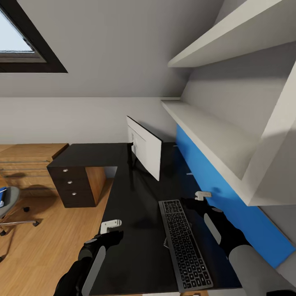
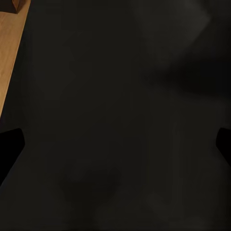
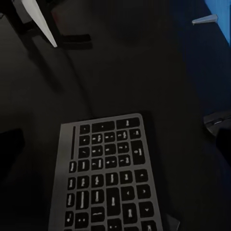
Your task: In the bedroom, organize the workspace by keeping the computer under the desk, ensuring the monitor is on the desk, placing the keyboard on the desk next to the monitor, placing the mouse on the desk next to the keyboard, moving the folder from the swivel chair onto the desk next to the mouse, stacking the notebook on top of the folder with the pen on top of the notebook, and positioning the swivel chair next to the desk.
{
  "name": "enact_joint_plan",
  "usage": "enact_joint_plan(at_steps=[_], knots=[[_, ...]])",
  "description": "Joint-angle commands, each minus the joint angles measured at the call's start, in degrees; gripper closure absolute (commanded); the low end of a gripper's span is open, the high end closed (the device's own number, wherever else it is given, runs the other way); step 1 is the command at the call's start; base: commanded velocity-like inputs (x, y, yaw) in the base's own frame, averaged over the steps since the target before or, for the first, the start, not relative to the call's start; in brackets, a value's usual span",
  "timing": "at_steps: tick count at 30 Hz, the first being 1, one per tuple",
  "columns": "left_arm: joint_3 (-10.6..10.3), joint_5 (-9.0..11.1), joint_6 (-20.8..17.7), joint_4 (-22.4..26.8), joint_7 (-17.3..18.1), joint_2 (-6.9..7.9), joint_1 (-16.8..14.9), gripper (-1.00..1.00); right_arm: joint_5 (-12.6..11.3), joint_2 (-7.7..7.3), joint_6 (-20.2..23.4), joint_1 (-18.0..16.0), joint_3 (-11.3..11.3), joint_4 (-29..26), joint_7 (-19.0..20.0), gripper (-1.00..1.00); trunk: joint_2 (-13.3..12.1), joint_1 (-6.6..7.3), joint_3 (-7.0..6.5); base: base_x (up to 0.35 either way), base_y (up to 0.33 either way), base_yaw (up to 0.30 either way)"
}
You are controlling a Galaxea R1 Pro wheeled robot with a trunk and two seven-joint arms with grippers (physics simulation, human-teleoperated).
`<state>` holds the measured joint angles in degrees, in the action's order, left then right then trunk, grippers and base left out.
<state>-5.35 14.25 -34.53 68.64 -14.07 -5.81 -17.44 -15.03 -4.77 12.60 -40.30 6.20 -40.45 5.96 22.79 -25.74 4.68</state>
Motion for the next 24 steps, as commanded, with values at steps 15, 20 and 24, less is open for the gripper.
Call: enact_joint_plan(at_steps=[15,20,24], knots=[[-0.1,0.6,-0.2,0.0,-0.5,-0.01,0.0,-1.0,-0.4,-0.03,-0.3,0.0,0.1,0.0,-0.1,-1.0,0.1,-0.04,0.13,0.098,0.0,0.0],[-0.1,0.6,-0.2,0.0,-0.5,0.01,0.0,-1.0,-0.4,-0.06,-0.4,0.0,0.1,0.0,-0.1,-1.0,0.1,-0.04,0.13,0.006,0.0,0.0],[-0.1,0.6,-0.2,0.0,-0.5,0.0,0.0,-1.0,-0.2,-0.06,-0.4,0.0,0.2,-0.1,-0.1,-1.0,0.1,-0.04,0.13,0.0,0.0,0.0]])
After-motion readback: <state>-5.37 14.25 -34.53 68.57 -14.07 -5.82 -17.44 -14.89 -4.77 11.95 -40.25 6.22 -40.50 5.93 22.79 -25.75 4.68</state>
